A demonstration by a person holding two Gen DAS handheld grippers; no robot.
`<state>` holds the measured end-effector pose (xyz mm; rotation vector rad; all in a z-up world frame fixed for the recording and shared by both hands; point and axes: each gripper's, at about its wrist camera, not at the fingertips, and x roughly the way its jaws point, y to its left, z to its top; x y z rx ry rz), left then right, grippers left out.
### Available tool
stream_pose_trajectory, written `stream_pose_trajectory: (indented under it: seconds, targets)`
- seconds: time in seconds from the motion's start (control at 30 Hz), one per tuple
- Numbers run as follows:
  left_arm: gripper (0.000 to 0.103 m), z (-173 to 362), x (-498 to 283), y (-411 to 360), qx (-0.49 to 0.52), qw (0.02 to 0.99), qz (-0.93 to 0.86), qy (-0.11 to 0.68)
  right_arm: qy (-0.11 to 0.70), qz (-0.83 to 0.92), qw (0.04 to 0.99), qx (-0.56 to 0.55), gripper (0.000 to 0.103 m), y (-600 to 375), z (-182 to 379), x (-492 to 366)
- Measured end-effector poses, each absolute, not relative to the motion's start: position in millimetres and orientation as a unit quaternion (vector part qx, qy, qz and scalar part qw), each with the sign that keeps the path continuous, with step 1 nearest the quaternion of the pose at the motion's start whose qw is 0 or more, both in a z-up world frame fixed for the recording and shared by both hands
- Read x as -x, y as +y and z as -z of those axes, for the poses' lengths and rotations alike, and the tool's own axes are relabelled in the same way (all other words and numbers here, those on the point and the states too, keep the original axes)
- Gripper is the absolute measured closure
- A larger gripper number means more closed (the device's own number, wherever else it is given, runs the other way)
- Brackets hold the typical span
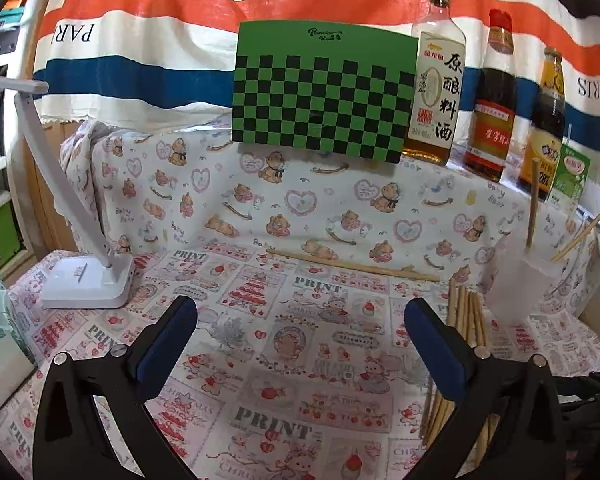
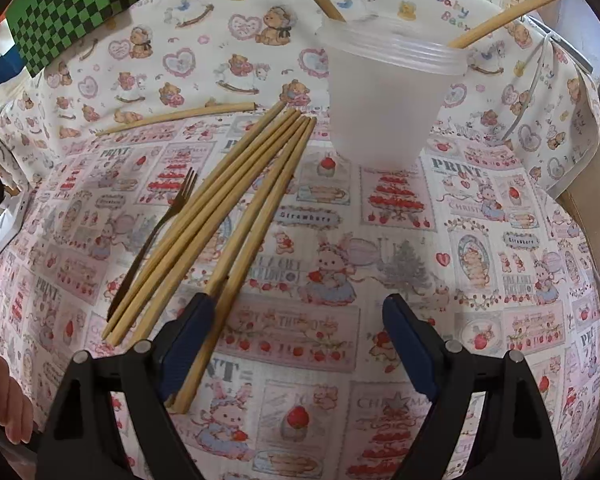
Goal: Organize utensils
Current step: 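Lower the right tool to the chopstick pile and grasp another chopstick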
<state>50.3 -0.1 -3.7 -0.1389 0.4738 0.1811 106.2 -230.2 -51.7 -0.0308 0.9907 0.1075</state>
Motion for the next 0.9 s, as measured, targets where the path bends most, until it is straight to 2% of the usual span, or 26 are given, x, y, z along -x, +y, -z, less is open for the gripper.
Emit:
stream_pose_trajectory:
  seconds: [0.33,0.4,0.73,0.9]
  targets:
    - [0.000,5.0,-50.7,10.7,0.089,0.961,-0.097,0.242,0.463,-0.041,0.884,0.050,0.016,-222.5,50.5,-102.4]
    - [0.000,6.2,-51.9,9.5,0.082,0.961,-0.103,0.245,0.486,-0.048,0.872,0.034,0.014,-224.9,54.8,-105.3]
    - [0.000,5.3,-52.2,0.9,0.051,0.962,-0.099,0.249,0.474,-0.078,0.875,0.060,0.017,-208.7,54.7,-100.4]
    - [0.000,10.2,-55.3,1.8,0.051,0.958,-0.106,0.262,0.466,-0.114,0.875,0.067,0.060,-197.9,46.6,-89.0]
